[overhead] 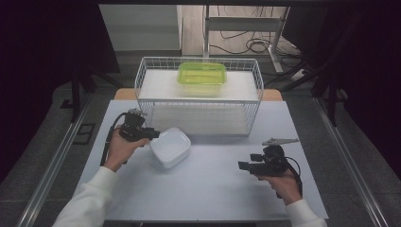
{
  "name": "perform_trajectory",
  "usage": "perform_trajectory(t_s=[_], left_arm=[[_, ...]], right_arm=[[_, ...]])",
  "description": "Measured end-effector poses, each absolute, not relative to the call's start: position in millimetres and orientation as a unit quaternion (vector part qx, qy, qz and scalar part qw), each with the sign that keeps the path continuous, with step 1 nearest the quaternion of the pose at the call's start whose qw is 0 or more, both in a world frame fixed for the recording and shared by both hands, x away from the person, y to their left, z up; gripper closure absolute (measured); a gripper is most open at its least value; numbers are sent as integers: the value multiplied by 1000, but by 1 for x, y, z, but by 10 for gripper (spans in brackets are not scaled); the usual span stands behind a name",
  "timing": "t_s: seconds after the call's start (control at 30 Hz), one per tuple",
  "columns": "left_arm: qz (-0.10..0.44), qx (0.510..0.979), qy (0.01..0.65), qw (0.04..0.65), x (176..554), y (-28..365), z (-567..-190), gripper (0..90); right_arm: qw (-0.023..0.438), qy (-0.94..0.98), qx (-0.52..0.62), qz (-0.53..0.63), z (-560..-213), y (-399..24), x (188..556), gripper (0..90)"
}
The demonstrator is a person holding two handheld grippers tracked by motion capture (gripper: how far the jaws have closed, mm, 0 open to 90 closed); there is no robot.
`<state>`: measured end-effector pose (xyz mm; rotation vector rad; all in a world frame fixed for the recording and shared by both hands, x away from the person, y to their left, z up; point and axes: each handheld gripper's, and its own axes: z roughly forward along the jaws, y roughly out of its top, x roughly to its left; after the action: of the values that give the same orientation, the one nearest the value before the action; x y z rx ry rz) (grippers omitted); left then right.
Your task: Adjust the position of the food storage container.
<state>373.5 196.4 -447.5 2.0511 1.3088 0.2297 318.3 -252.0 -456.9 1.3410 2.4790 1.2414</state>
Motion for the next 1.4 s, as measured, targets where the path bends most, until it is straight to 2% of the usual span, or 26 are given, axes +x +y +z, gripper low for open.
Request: perform_trajectory(t_s=[0.2,0.43,1.07,1.4], left_arm=[[94,797,503,320,392,192,-451,822],[108,804,501,300,403,186,-459,884],[103,825,486,269,414,174,-474,895],[80,850,444,273,403,143,-477,893]], right_arm=[[28,806,437,398,-458,-252,320,293],[25,806,438,397,-460,-253,321,293],[11,803,443,399,-461,-254,322,293],[12,804,441,398,-462,-252,321,293]])
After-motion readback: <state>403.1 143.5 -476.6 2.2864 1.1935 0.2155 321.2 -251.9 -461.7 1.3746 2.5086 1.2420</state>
